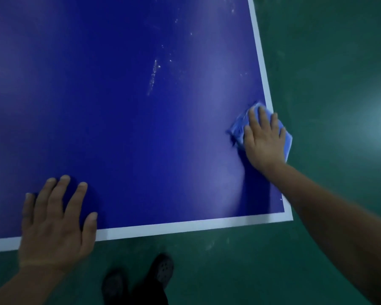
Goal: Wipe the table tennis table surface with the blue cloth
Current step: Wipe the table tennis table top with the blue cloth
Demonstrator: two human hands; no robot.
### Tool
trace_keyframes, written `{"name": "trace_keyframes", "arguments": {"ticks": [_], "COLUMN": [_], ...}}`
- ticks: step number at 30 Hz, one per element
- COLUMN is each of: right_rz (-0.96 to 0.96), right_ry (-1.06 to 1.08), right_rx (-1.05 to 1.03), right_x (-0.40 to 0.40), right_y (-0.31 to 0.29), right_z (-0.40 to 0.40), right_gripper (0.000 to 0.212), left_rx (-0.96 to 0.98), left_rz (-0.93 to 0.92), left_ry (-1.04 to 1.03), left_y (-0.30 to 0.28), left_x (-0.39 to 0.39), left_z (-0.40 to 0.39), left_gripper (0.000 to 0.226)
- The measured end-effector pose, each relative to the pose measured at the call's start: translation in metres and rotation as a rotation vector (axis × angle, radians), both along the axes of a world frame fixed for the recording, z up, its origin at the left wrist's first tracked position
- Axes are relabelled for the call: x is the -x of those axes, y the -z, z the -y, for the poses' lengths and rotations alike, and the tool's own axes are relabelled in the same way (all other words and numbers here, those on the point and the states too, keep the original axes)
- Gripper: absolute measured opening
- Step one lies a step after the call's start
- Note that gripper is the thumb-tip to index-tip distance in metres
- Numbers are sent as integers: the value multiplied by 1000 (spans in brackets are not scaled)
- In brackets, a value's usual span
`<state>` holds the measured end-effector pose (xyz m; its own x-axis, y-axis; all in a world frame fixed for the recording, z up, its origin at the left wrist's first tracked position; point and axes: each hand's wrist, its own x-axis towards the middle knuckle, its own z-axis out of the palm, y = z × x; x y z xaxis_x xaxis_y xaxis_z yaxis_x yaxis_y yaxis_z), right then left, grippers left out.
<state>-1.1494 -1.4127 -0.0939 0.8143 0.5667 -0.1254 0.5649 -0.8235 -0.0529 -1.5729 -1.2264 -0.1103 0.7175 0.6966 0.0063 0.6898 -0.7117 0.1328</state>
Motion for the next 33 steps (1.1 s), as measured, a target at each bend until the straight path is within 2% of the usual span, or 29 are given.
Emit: {"name": "trace_keyframes", "arguments": {"ticks": [4, 6, 8, 11, 13, 14, 16, 18, 19, 21, 25, 28, 33], "right_rz": [-38, -91, -67, -43, -66, -67, -66, -92, -100, -101, -69, -56, -56], "right_ry": [-94, -147, -111, 170, 246, 200, -40, -276, -307, -209, 163, 228, -61], "right_rx": [42, 42, 67, 27, -15, -11, 13, 56, 84, 126, 98, 75, 84], "right_x": [114, 132, 113, 79, 82, 99, 150, 198, 207, 195, 145, 141, 182], "right_y": [-1, -1, -2, -5, -6, -6, -5, -4, -4, -2, 0, -3, 0], "right_z": [114, 143, 128, 57, 9, -11, -32, -20, -5, 34, 95, 91, 55], "right_gripper": [56, 54, 57, 59, 56, 56, 57, 58, 58, 59, 63, 65, 58], "left_rx": [31, 20, 14, 30, 27, 25, 29, 38, 44, 58, 66, 50, 43], "left_rz": [-13, 16, 31, -21, -40, -37, -27, -23, -24, -22, 1, -5, -4], "left_ry": [9, -20, -15, -5, -5, -4, -5, -6, -5, -4, 7, 6, 10], "left_y": [5, 0, -4, -5, -5, -5, -4, -3, -3, -5, -6, -3, -3], "left_x": [1, -1, -4, -2, -1, -1, -1, -1, -1, -1, -1, 0, 1], "left_z": [-2, 0, 1, -2, -2, -1, -1, -1, 0, 0, 1, 0, 1], "left_gripper": [68, 69, 69, 69, 70, 70, 70, 71, 71, 71, 70, 71, 71]}}
